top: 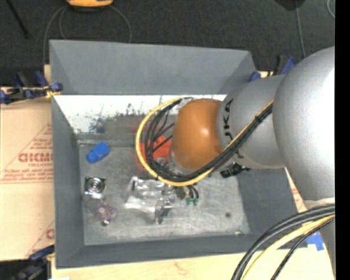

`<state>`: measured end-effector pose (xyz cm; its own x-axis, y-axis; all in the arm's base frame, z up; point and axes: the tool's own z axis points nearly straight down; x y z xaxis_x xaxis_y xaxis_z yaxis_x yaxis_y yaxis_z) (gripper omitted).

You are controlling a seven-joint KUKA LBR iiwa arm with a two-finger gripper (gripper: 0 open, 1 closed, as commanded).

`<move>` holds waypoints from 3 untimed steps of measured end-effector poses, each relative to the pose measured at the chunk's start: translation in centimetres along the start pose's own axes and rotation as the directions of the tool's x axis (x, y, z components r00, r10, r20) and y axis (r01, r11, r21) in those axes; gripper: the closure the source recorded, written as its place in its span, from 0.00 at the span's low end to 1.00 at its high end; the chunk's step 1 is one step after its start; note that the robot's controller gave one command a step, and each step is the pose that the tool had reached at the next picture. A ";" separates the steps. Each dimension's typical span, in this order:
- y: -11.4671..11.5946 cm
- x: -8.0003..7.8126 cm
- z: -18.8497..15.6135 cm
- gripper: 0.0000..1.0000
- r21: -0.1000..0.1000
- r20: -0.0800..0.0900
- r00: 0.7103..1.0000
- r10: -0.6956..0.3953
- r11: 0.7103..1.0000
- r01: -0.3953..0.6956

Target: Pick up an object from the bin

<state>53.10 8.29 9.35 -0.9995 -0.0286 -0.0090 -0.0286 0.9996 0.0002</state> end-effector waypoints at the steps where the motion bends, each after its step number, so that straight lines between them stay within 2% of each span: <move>1: -0.3 -0.2 -2.2 0.00 -0.002 -0.004 0.996 0.089 0.996 -0.089; 2: -0.7 0.1 -1.8 0.00 0.001 -0.009 0.969 0.247 0.969 -0.247; 3: -1.0 0.3 2.1 0.00 -0.004 0.001 0.933 0.361 0.933 -0.361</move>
Offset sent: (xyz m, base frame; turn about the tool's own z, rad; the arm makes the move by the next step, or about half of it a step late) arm 0.0003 -0.0030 0.0207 0.0910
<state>52.82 7.26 7.28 -0.9426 0.3339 -0.0092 0.3339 0.9426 0.0078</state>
